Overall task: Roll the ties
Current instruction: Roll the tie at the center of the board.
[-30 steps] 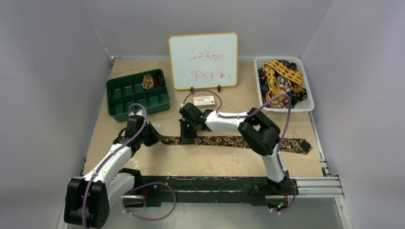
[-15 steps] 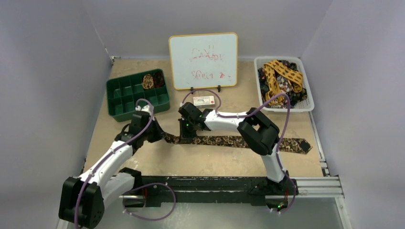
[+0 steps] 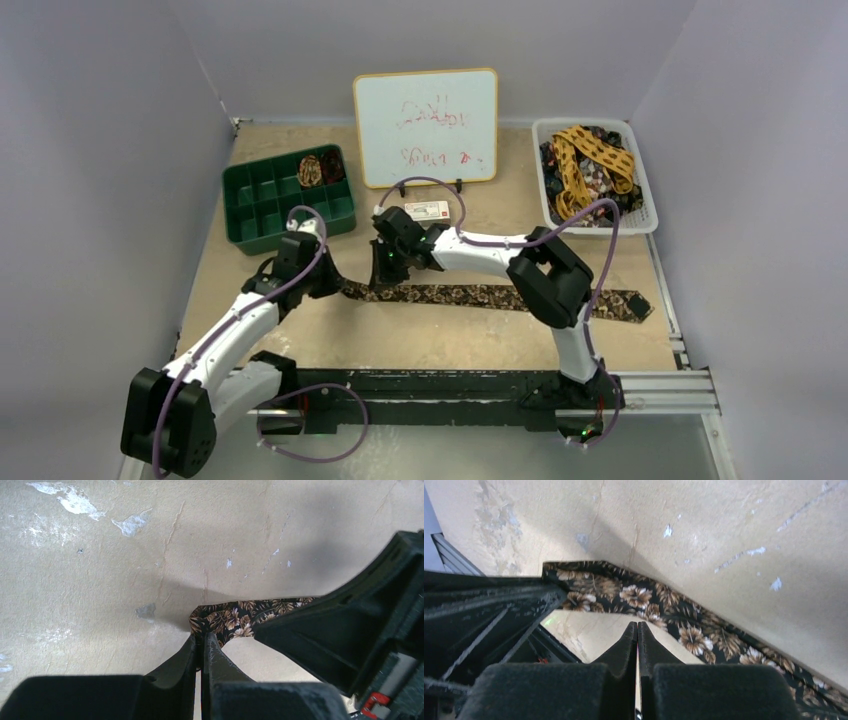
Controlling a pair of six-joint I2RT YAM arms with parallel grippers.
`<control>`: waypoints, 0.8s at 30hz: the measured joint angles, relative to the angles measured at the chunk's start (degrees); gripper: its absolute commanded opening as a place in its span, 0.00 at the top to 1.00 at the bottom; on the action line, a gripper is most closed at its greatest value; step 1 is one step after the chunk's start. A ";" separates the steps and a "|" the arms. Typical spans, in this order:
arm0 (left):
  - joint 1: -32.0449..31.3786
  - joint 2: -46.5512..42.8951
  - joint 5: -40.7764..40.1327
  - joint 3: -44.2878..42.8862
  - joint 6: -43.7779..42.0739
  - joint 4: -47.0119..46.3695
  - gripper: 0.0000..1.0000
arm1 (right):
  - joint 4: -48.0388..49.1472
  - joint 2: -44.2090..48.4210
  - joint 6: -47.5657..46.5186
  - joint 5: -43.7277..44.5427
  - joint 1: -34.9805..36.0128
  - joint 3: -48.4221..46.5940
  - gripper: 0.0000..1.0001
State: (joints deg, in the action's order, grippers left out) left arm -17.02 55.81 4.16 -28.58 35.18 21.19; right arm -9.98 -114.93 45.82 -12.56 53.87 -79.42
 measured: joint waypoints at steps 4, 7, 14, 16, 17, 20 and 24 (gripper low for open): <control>-0.26 0.00 -0.15 -0.04 -0.50 0.26 1.00 | 0.24 -3.76 0.00 0.00 0.00 -3.39 1.00; -0.35 0.09 -0.20 -0.04 -0.59 0.33 1.00 | 0.66 -6.45 0.00 -0.31 0.00 -5.68 1.00; -0.55 0.90 -0.81 -0.04 -1.36 0.35 1.00 | 0.52 -11.30 0.22 -0.55 0.59 -10.62 1.00; -0.70 0.90 -1.33 -0.04 -1.42 0.48 1.00 | 0.00 -12.41 0.42 -0.59 0.92 -12.11 1.00; -0.72 0.90 -1.60 -0.04 -1.42 0.66 1.00 | -0.35 -12.55 0.42 -0.42 1.07 -12.46 1.00; -0.74 0.87 -2.58 -0.04 -1.42 1.36 1.00 | -1.81 -12.17 0.42 0.11 1.33 -12.50 1.00; -0.74 0.87 -4.07 -0.04 -1.38 2.49 1.00 | -4.07 -10.10 -0.79 2.38 1.55 -12.50 1.00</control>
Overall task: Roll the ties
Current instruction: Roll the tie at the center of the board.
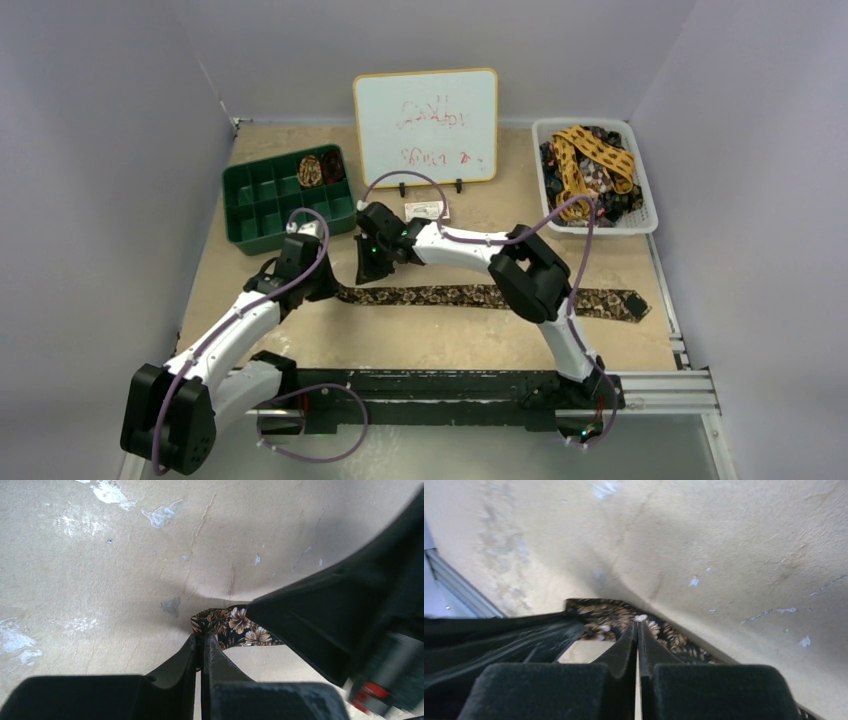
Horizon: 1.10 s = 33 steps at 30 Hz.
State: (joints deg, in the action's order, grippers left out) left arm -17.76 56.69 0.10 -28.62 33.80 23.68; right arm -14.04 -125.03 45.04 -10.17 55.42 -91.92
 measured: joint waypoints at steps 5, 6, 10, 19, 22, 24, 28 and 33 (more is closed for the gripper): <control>0.00 -0.02 -0.76 0.00 0.00 0.39 1.00 | 0.74 4.87 -1.18 0.13 0.22 0.00 1.00; 0.00 -0.02 -0.81 0.00 0.00 0.39 1.00 | 1.18 5.42 -1.16 0.13 0.31 0.00 1.00; 0.00 -0.02 -0.83 0.00 0.00 0.39 1.00 | 2.54 5.20 -0.96 -0.15 1.07 -0.11 1.00; 0.00 -0.02 -0.63 0.00 0.02 0.39 1.00 | 3.63 -2.19 0.70 -1.66 2.82 -0.13 1.00; 0.00 -0.04 -0.57 0.00 0.00 0.35 1.00 | 3.45 -2.60 0.81 -2.64 2.80 -0.96 1.00; 0.00 -0.09 -0.57 0.00 0.00 0.37 1.00 | 3.13 -2.45 0.55 -2.62 2.75 -1.07 1.00; 0.00 -0.13 -0.57 0.00 0.00 0.37 1.00 | 1.81 -0.24 -0.13 -2.29 2.71 -0.09 1.00; 0.00 -0.13 -0.57 0.00 0.00 0.37 1.00 | 0.66 7.45 -0.59 -0.13 2.71 3.72 1.00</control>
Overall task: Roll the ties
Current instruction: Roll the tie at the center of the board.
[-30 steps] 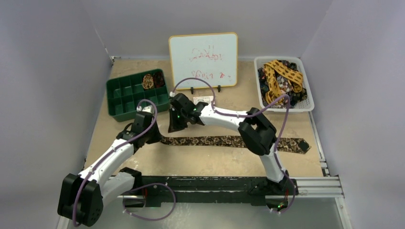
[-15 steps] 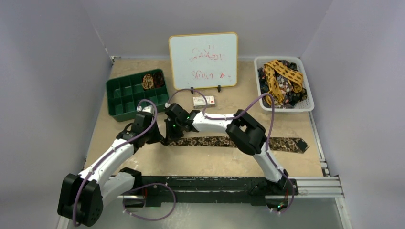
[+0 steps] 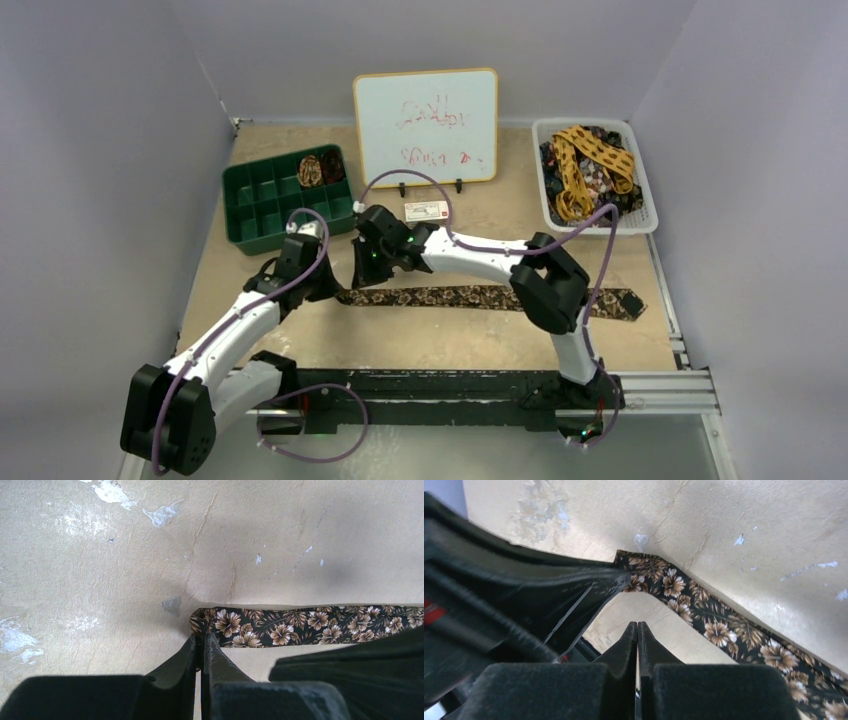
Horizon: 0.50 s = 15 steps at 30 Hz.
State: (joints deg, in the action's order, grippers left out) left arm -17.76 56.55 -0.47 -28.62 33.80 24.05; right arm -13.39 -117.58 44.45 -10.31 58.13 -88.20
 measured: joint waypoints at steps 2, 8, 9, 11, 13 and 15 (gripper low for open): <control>0.00 0.00 0.00 0.00 0.00 0.00 1.00 | -0.09 2.12 0.00 0.79 0.00 1.01 1.00; 0.00 0.00 0.00 0.00 -0.02 -0.02 1.00 | -1.44 1.88 0.07 3.58 0.00 3.85 1.00; 0.00 0.00 0.00 0.00 0.00 0.00 1.00 | -1.99 1.49 0.07 4.11 0.00 4.13 1.00; 0.00 -0.04 0.00 0.00 -0.02 0.00 1.00 | -3.69 0.22 0.04 5.84 0.00 4.35 1.00; 0.00 -0.13 0.00 0.00 -0.02 0.00 1.00 | -4.57 -0.55 0.04 7.02 0.00 4.63 1.00; 0.00 -0.33 0.00 0.00 -0.02 0.00 1.00 | -4.76 -0.59 0.09 7.93 0.00 5.64 1.00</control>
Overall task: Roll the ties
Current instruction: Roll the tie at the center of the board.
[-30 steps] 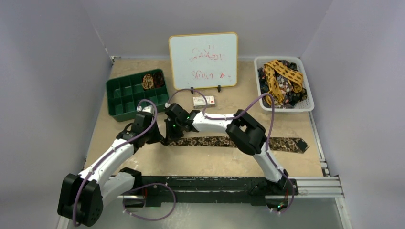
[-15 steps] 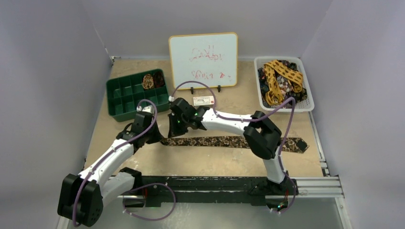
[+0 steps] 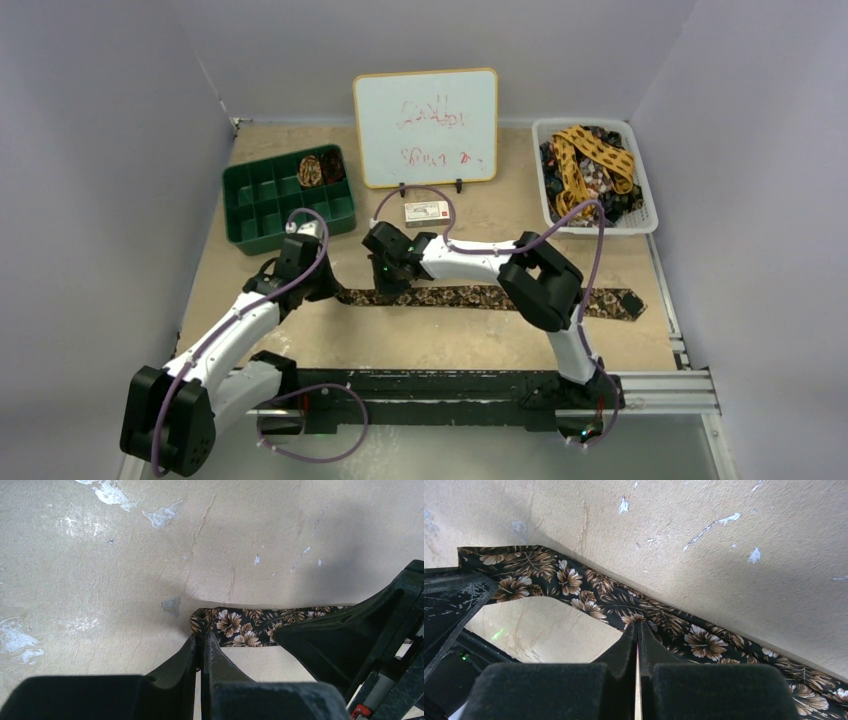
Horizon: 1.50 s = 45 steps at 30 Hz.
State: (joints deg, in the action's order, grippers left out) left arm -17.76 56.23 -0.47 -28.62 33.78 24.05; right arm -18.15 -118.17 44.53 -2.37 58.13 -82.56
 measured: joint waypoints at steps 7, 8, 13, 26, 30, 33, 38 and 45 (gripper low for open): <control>0.00 -0.11 0.00 0.00 0.00 0.00 1.00 | 0.28 0.04 -0.15 0.17 0.00 0.11 1.00; 0.00 -0.11 0.00 0.00 0.00 0.00 1.00 | 0.31 0.04 -0.22 0.15 -0.02 0.11 1.00; 0.00 -0.11 0.00 0.00 0.00 0.00 1.00 | -0.31 0.96 -1.05 0.39 0.00 0.11 1.00; 0.00 -0.24 0.72 0.00 0.02 -0.04 1.00 | -1.38 3.28 -1.03 2.75 -0.02 0.55 1.00; 0.00 -0.50 2.21 0.00 0.04 -0.46 1.00 | -0.90 0.35 -0.61 2.23 -0.13 0.17 1.00; -0.07 -0.90 4.00 0.00 0.07 -0.92 1.00 | -0.79 0.28 -0.46 1.79 -0.28 0.17 1.00; -1.46 -1.60 6.82 -0.22 0.37 -2.51 1.00 | -0.81 0.28 -0.42 1.79 -0.28 0.17 1.00; -3.04 -1.51 9.75 -3.52 1.16 -3.93 1.00 | -0.81 0.28 -0.37 1.64 -0.35 0.17 1.00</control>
State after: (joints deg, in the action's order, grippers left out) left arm -20.80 54.72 9.28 -32.14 34.94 20.12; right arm -18.96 -117.89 44.16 -0.73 57.78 -82.39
